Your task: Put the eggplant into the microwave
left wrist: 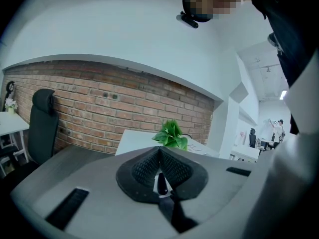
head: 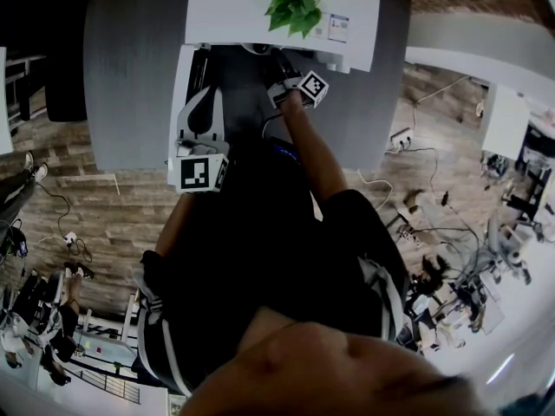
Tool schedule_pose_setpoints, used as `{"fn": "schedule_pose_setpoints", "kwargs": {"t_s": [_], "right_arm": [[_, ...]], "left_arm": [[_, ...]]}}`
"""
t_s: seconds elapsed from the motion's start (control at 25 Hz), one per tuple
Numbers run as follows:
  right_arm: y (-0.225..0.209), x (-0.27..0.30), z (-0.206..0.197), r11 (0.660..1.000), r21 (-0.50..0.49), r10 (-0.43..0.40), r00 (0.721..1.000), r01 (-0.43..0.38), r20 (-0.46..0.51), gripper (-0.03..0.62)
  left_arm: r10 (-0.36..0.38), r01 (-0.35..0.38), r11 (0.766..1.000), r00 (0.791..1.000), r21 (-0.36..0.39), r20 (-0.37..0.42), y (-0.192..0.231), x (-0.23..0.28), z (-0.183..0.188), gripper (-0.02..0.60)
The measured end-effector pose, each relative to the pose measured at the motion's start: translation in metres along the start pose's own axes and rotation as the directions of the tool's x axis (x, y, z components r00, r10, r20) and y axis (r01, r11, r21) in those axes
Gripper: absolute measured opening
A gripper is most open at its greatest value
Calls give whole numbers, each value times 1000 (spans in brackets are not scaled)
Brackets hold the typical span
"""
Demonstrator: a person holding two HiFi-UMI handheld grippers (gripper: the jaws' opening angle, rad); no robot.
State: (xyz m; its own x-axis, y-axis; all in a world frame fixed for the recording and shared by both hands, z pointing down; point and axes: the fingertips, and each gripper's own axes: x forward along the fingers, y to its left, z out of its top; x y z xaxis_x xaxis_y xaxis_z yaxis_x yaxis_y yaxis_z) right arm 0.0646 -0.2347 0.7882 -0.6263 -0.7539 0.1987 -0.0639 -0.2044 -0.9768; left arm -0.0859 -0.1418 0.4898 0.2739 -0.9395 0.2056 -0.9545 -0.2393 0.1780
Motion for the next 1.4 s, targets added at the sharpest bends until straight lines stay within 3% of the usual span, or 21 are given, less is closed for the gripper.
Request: {"fn": "schedule_pose_setpoints", "kwargs": {"t_s": [0.24, 0.44, 0.6, 0.68, 0.8, 0.88, 0.92, 1.08, 1.4], "right_arm": [[2, -12, 4, 989, -135, -62, 998, 64, 17, 115], [16, -23, -4, 931, -334, -141, 989, 145, 35, 84], [35, -27, -13, 806, -574, -144, 988, 146, 49, 42], [38, -30, -15, 705, -678, -207, 975, 208, 84, 37], [36, -29, -26, 526, -804, -320, 941, 278, 116, 32], [33, -24, -34, 441, -851, -366, 923, 286, 120, 32], [31, -22, -38, 417, -863, -381, 917, 286, 120, 32], [20, -13, -46, 400, -866, -430, 896, 300, 112, 32], [8, 0, -54, 428, -840, -477, 873, 334, 104, 32]], "left_arm": [[-12, 12, 1000, 1000, 11, 2, -2, -1, -4, 37], [-15, 14, 1000, 1000, 6, 11, -2, -4, -2, 37], [-24, 24, 1000, 999, 19, 23, -6, -10, 4, 37], [-25, 25, 999, 999, 21, 25, -6, -12, 4, 37], [-22, 21, 1000, 999, 9, 32, -6, -13, 5, 37], [-22, 22, 1000, 999, 3, 28, -6, -12, 3, 37], [-25, 25, 1000, 999, 4, 23, -5, -12, 0, 37], [-31, 31, 999, 999, 10, 29, -5, -13, 0, 37], [-16, 16, 1000, 999, 1, 31, 1, -16, 5, 37]]}}
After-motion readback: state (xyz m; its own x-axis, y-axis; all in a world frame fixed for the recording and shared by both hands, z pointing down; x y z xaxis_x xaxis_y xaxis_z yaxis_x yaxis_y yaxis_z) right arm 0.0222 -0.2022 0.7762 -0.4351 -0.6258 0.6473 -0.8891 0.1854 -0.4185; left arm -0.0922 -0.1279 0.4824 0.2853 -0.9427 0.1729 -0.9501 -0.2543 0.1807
